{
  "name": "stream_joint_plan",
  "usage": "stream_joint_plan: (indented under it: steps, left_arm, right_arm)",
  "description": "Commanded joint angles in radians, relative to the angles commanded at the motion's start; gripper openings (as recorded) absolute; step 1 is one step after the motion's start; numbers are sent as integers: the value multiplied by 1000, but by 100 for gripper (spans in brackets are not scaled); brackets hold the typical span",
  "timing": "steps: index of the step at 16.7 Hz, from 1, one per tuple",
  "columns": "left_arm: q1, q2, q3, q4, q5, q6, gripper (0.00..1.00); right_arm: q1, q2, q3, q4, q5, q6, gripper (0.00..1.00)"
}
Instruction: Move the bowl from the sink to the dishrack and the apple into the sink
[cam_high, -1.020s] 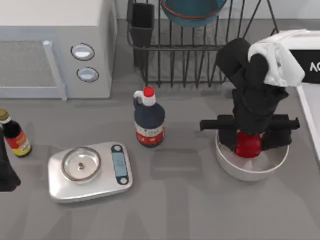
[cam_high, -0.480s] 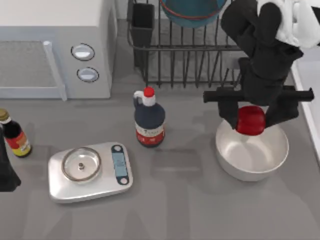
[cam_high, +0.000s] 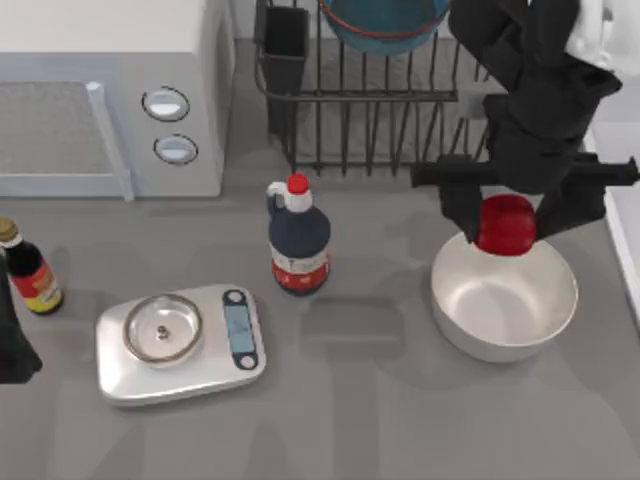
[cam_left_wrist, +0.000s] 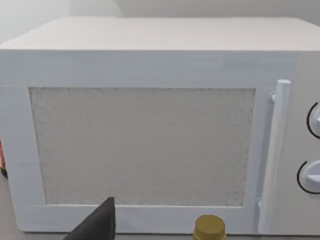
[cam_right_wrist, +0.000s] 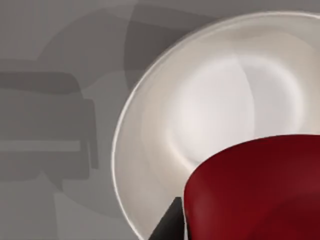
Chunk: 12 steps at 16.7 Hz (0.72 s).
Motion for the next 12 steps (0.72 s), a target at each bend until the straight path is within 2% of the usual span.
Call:
stream_joint_plan:
  steps: [5,8,12]
  left_arm:
    - [0,0,0,0,0,0,100]
    - [0,0,0,0,0,0,100]
    - [0,0,0,0,0,0,100]
  right_arm:
    - [-70,-44,-98,152,-59,-36,0]
    - [-160,-81,-229,362,-135,-80,0]
    - [-321,-123,-457,733,-256,-149,0]
